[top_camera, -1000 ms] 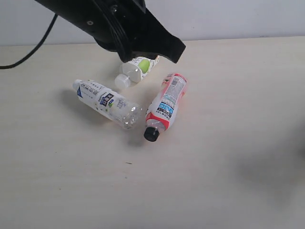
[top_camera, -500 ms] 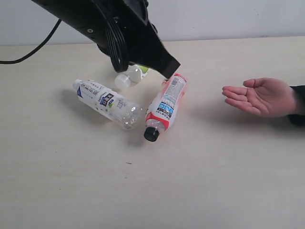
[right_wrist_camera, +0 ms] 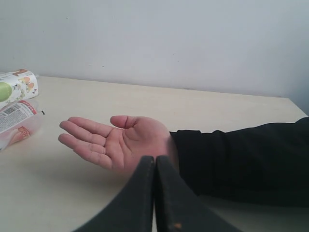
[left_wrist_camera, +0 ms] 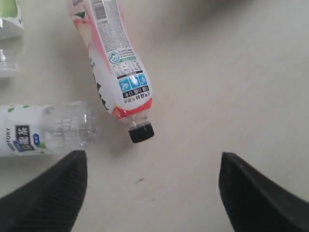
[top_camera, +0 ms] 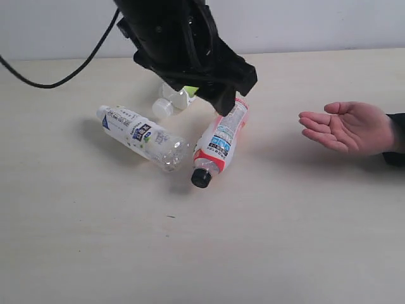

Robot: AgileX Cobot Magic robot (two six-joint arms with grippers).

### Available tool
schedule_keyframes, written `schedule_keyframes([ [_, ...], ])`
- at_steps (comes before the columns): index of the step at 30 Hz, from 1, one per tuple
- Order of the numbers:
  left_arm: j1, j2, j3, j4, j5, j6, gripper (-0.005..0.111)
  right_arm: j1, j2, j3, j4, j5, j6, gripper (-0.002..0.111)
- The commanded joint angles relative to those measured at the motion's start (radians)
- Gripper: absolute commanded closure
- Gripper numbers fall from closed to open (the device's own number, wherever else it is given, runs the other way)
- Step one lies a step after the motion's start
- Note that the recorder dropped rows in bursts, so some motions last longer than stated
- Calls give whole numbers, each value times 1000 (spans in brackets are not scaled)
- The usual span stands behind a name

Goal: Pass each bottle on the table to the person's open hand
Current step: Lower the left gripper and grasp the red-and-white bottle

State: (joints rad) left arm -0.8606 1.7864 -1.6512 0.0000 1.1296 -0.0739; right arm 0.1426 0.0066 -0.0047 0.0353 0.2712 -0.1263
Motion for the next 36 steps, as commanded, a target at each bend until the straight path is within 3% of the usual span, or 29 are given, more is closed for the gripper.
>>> schedule_keyframes([
  [1,20,116,-162,85,23,-43,36,-2,-7,5,1,-4,-1,107],
  [6,101,291,-382,49,92,-38,31,-2,-7,5,1,-4,-1,107],
  [13,118,459,-487,-22,92,-10,31,-2,-7,5,1,-4,-1,107],
  [17,118,537,-516,-35,92,-19,31,-2,-7,5,1,-4,-1,107],
  [23,118,618,-541,-167,82,-16,31,-2,-7,5,1,-4,-1,107],
  [36,111,691,-547,-138,25,-44,33,-2,-7,5,1,-4,-1,107],
])
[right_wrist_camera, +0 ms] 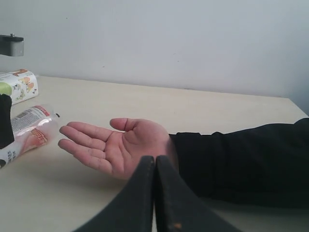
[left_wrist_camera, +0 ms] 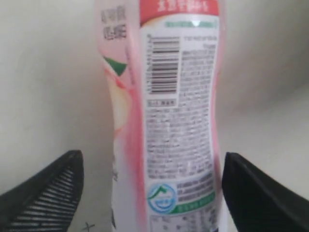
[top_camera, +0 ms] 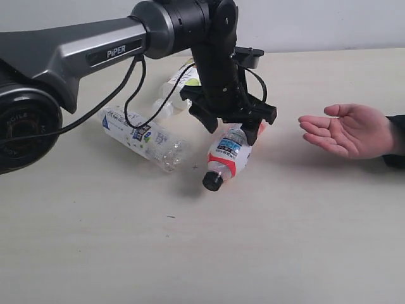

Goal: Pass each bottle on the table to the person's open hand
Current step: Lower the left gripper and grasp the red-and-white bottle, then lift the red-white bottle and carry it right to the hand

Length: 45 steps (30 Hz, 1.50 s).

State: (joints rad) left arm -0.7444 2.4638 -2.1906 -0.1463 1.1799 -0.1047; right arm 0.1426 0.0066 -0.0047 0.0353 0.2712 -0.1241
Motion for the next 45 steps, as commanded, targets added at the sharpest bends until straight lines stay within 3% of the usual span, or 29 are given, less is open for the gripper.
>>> schedule_keyframes([
  [1,-8,16,-8,8,-32,-14,36,-2,-7,5,1,-4,-3,107],
  [4,-17,20,-8,6,-32,26,43,-2,-7,5,1,-4,-3,107],
  [11,-23,25,-8,10,-5,37,45,-2,-7,5,1,-4,-3,107],
  [13,-23,25,-8,12,-5,35,51,-2,-7,5,1,-4,-3,107],
  [19,-23,4,-8,12,9,33,106,-2,-7,5,1,-4,-3,107],
  [27,-30,-118,-8,13,16,-39,107,-2,-7,5,1,-4,-3,107],
  [29,-58,-157,-8,45,22,-115,107,-2,-7,5,1,-4,-3,107],
  [33,-176,-190,-8,185,-43,-286,107,-2,-7,5,1,-4,-3,107],
  [37,-255,-194,-10,188,-118,-331,107,-2,-7,5,1,-4,-3,107],
  [45,-278,-203,-120,209,-132,-374,107,-2,-7,5,1,-4,-3,107],
])
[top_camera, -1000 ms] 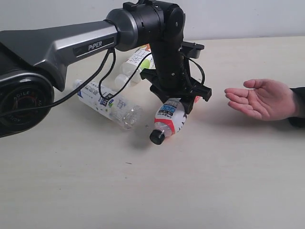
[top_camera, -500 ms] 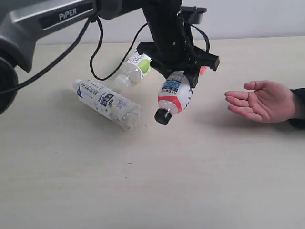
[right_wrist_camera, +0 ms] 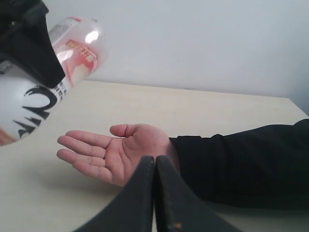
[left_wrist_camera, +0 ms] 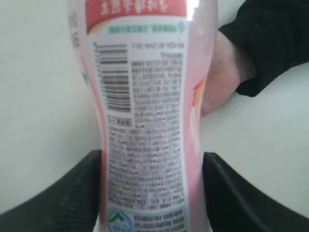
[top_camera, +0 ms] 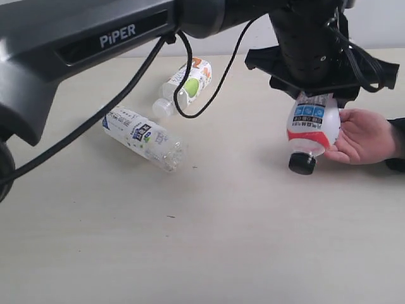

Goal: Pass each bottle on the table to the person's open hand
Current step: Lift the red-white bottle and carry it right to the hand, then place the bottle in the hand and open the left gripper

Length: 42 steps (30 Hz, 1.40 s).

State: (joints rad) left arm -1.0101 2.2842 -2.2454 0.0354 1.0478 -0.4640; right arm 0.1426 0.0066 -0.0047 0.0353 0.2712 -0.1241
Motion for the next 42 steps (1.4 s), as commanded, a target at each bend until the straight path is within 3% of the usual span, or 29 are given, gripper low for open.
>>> schedule_keyframes([
  [1,-15,-23,-86,30,-8,-25,107,-2,-7,5,1,-4,-3,107],
  [15,-17,58,-127,39,-133,-338,107,-2,-7,5,1,-4,-3,107],
  [23,11,153,-127,-125,-235,-379,107,-2,-7,5,1,-4,-3,107],
  [42,13,285,-127,-213,-377,-382,107,-2,-7,5,1,-4,-3,107],
])
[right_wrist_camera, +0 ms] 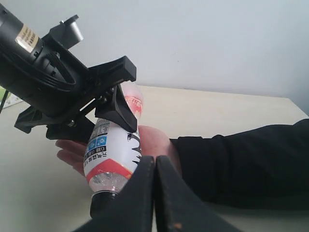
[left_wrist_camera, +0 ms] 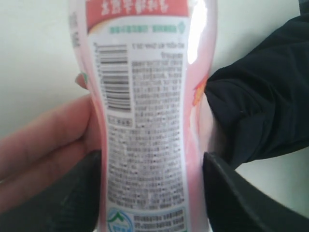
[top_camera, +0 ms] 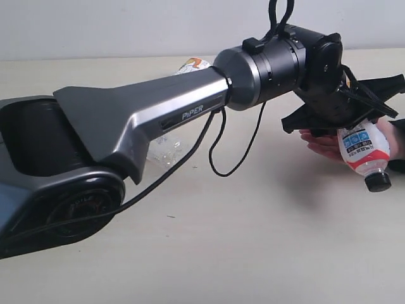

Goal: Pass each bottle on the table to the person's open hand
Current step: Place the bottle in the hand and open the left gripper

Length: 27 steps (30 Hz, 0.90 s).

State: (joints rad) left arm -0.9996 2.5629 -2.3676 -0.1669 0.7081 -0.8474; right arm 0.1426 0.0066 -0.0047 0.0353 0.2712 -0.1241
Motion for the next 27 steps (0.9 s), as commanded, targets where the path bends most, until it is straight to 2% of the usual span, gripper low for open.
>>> schedule_keyframes([
  [1,3,8,-4,-11,-37,3,107,-2,-7,5,1,-4,-3,107],
  [6,3,12,-4,-36,-37,45,105,-2,-7,5,1,-4,-3,107],
  [8,3,12,-4,-47,-38,59,97,-2,-7,5,1,-4,-3,107],
  [16,3,12,-4,-49,-38,100,40,-2,-7,5,1,-4,-3,107],
  [18,3,12,-4,-51,-38,127,22,-2,-7,5,1,-4,-3,107],
  [21,5,12,-4,-58,-36,136,3,-2,-7,5,1,-4,-3,107],
  [27,14,3,-4,-66,-11,178,1,-2,-7,5,1,-4,-3,107],
])
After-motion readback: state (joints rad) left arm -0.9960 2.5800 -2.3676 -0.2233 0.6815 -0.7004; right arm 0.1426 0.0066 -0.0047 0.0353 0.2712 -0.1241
